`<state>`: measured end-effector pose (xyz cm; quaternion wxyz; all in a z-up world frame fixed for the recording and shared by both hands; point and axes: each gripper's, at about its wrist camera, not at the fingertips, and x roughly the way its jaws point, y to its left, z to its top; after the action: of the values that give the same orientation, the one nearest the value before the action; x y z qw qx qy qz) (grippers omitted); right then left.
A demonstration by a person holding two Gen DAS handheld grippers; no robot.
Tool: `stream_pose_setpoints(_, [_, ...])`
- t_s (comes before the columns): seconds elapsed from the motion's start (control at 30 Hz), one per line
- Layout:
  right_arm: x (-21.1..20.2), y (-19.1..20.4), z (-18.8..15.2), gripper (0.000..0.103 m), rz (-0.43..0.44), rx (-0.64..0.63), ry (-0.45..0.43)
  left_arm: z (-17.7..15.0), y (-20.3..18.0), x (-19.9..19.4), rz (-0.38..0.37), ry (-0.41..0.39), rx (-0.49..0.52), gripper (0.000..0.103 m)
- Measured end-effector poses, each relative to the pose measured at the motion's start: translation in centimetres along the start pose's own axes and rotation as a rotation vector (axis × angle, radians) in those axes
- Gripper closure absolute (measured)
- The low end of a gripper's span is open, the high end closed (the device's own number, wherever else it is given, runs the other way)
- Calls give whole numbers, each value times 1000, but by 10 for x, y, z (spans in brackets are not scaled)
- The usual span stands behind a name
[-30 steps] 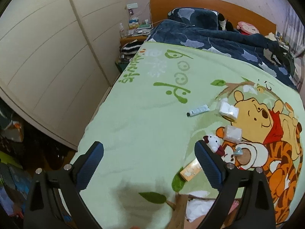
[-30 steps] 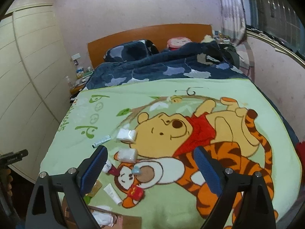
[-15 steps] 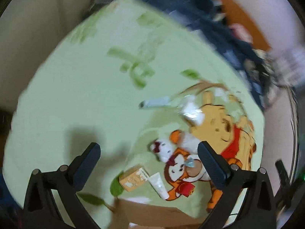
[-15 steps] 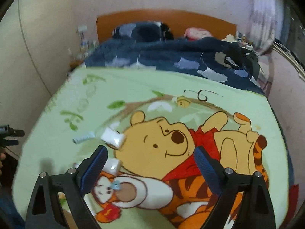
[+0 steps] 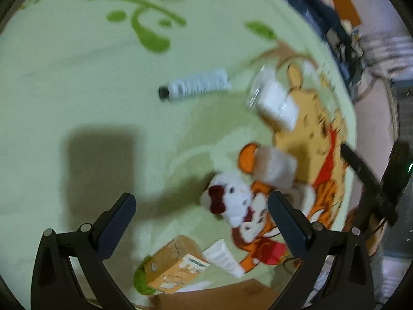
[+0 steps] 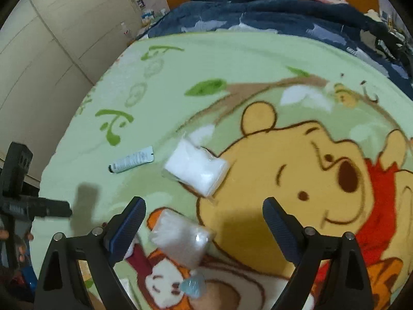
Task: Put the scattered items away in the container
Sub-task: 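Move both tools back toward the remaining items on the blanket, then grasp the bagged white cloth with the right tool while the left tool grasps the white cream tube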
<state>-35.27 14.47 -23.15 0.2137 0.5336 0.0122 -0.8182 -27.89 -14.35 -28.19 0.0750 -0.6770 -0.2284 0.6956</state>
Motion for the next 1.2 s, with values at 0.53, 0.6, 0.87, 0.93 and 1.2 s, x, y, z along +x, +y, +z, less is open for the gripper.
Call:
stream_pose_setpoints(0.53, [112, 44, 22, 9, -145, -336, 135, 65, -19, 32, 577, -295, 201, 1])
stream_pose_setpoints(0.6, [127, 46, 23, 9, -162, -352, 163, 70, -23, 40, 570, -283, 216, 1])
stream_pose_setpoints(0.87, [133, 37, 27, 55, -104, -318, 140, 73, -38, 52, 504, -289, 260, 1])
stream_pose_setpoints(0.93, [125, 25, 32, 60, -47, -243, 121, 72, -41, 52, 501, -297, 267, 1])
stream_pose_setpoints(1.2, [80, -35, 22, 62, -2, 47, 98, 69, -71, 49, 510, -361, 371, 0])
